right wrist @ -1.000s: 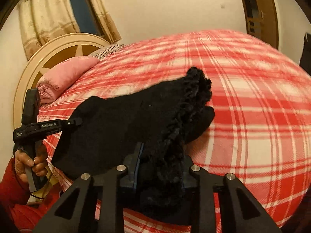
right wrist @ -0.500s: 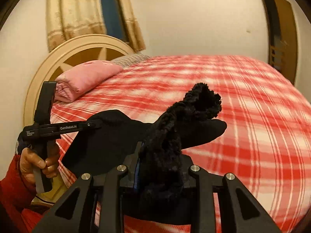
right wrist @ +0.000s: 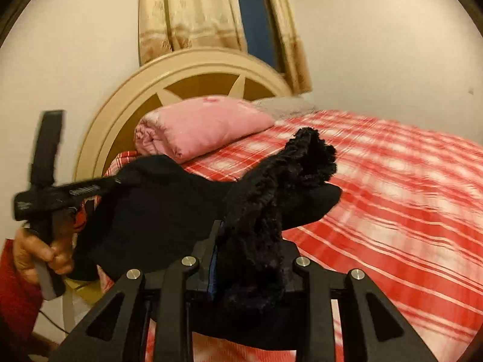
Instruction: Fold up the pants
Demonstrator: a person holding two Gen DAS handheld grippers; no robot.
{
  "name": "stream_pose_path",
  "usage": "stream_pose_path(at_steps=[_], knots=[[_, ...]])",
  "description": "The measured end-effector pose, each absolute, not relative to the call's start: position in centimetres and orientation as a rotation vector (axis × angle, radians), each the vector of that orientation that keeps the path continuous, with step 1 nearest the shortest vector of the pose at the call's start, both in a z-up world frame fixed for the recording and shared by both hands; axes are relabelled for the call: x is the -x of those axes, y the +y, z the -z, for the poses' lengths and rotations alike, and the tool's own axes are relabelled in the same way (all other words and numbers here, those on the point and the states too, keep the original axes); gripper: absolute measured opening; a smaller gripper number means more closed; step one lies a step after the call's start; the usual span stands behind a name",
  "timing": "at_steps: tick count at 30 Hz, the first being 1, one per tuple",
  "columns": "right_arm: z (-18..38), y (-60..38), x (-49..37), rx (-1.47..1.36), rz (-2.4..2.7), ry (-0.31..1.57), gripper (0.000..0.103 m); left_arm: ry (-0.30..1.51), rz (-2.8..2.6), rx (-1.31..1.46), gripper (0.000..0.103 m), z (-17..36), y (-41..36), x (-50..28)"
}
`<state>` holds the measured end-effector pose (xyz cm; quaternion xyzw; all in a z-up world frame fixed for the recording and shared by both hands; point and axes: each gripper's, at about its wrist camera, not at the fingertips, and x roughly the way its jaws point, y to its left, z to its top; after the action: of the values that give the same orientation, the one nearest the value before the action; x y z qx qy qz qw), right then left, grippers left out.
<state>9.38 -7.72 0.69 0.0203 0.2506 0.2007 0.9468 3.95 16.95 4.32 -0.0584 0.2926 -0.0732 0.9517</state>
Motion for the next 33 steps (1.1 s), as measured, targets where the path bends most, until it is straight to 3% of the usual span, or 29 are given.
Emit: stream_pose_path(at_steps=[7,9,12,14,17,22,23,24,26,33], knots=[[9.1,-5.0,-18.0,0.057,-0.352,0.733,0.031,0.731,-0.032,0.115,0.01,3.5,21.2,-8.9],[9.6,-6.5,-18.8,-0.042,-0.376,0.768,0.039,0.785,-0.061,0.139,0.014,6.2,22.5,-9.5],[9.7,-7.2,-18.9,-0.035,-0.366,0.787,0.052,0.803,-0.064,0.189,0.041,7.4,23.9,-9.5],[9.5,-7.4,-18.6,-0.034,-0.346,0.791,0.06,0.8,-0.123,0.191,0.077,7.2,25.0,-9.2],[8.1,-8.9,-17.5,-0.073,-0.317,0.769,0.062,0.801,-0.146,0.241,0.088,6.5,26.9,-8.1],[3.5,-9.5,-12.6,-0.085,-0.193,0.567,0.062,0.754,-0.22,0.257,0.091,4.9,28.3,-6.0],[2.8,-8.6,-12.2,-0.048,-0.201,0.542,0.051,0.737,-0.218,0.239,0.091,4.5,27.7,-5.5],[2.4,-7.7,-12.1,-0.012,-0.216,0.536,0.034,0.731,-0.203,0.223,0.091,4.3,27.2,-5.4],[2.1,-5.2,-13.0,0.069,-0.258,0.566,0.025,0.725,-0.151,0.159,0.091,3.9,24.8,-6.1],[7.7,-4.3,-14.8,0.062,-0.238,0.771,0.025,0.821,-0.087,0.053,0.091,5.2,19.1,-8.2]])
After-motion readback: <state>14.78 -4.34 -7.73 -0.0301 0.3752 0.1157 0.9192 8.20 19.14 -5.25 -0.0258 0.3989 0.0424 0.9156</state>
